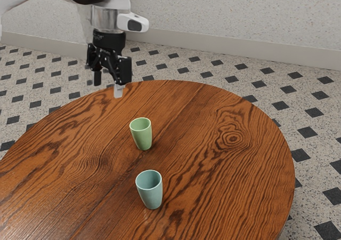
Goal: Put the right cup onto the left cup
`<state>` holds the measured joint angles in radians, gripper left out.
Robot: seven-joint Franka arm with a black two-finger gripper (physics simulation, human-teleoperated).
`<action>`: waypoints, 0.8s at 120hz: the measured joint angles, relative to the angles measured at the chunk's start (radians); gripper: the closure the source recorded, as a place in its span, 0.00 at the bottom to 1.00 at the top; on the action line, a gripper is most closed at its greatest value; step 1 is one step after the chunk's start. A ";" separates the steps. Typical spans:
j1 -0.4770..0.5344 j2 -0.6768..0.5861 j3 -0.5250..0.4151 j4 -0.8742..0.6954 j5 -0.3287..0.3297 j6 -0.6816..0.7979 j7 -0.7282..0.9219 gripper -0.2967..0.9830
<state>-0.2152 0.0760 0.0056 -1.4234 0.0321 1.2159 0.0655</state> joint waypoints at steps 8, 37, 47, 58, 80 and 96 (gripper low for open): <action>0.026 -0.002 0.001 -0.009 -0.005 0.031 0.004 0.23; 0.030 -0.135 0.006 -0.310 0.000 0.222 0.013 0.23; 0.011 -0.162 0.007 -0.396 0.002 0.298 0.016 0.23; -0.001 -0.170 0.008 -0.466 0.002 0.377 0.019 0.23; -0.003 -0.172 0.008 -0.588 -0.006 0.521 0.022 0.23; -0.013 -0.171 0.008 -0.692 -0.017 0.630 0.024 0.23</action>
<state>-0.2277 -0.0951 0.0138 -2.1150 0.0147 1.8456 0.0894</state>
